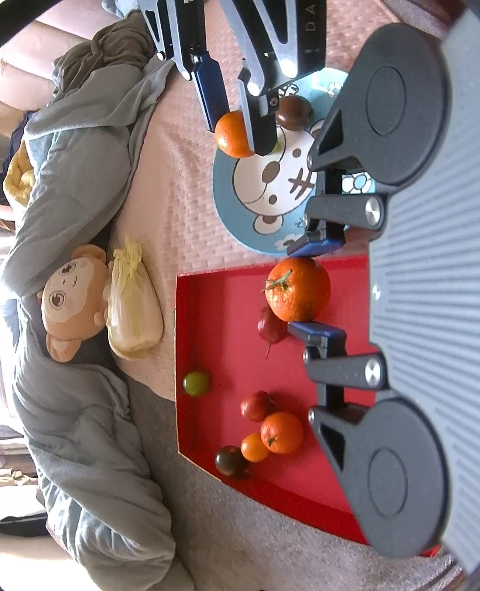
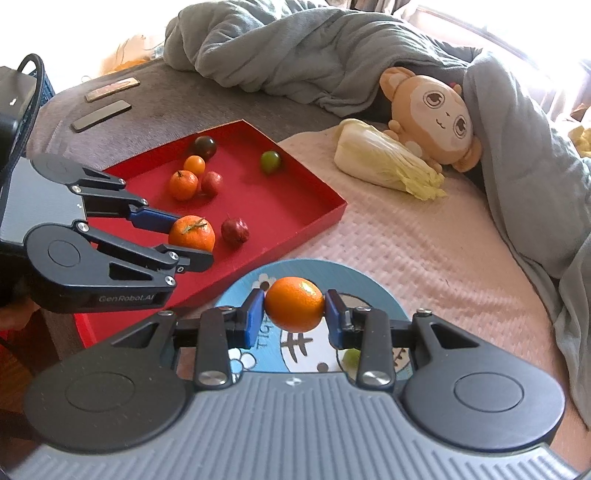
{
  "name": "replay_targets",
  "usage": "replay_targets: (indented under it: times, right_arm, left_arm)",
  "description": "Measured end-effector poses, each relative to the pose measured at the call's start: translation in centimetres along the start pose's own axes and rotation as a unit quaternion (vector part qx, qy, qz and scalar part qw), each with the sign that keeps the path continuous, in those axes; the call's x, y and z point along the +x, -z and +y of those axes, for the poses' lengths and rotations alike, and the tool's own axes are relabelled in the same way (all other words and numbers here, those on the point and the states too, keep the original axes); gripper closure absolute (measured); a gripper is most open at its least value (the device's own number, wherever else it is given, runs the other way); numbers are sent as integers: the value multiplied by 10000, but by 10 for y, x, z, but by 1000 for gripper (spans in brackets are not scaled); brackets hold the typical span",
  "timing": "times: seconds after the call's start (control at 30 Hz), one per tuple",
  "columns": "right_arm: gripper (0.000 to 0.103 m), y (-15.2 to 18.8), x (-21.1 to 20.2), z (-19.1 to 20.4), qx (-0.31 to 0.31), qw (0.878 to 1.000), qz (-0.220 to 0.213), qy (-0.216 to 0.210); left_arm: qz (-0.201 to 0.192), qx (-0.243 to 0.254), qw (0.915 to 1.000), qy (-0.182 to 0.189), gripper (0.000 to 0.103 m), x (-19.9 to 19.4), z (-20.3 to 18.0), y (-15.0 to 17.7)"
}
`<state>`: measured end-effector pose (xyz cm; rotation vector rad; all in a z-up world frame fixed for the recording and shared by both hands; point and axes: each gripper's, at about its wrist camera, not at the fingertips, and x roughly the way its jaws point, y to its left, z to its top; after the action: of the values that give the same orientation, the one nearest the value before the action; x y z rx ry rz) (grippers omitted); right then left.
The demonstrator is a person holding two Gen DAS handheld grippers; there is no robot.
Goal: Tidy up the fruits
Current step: 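Carry the tangerine and orange tomato over the blue tiger plate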
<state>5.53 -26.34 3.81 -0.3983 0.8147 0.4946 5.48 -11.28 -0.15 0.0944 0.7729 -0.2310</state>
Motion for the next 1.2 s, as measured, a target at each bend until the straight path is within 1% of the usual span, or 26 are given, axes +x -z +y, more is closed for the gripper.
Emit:
replay_targets:
  times: [0.53, 0.93, 1.2]
  right_arm:
    - [62, 22, -6, -15, 140, 9998, 133, 69]
    - [62, 43, -10, -33, 353, 9987, 297, 202]
    - [62, 50, -11, -33, 348, 9986, 366, 181]
  left_arm:
    - [-26, 298, 9993, 230, 63, 8, -33, -7]
    - [123, 437, 9984, 333, 63, 22, -53, 1]
    - [224, 528, 9977, 371, 63, 38, -68, -1]
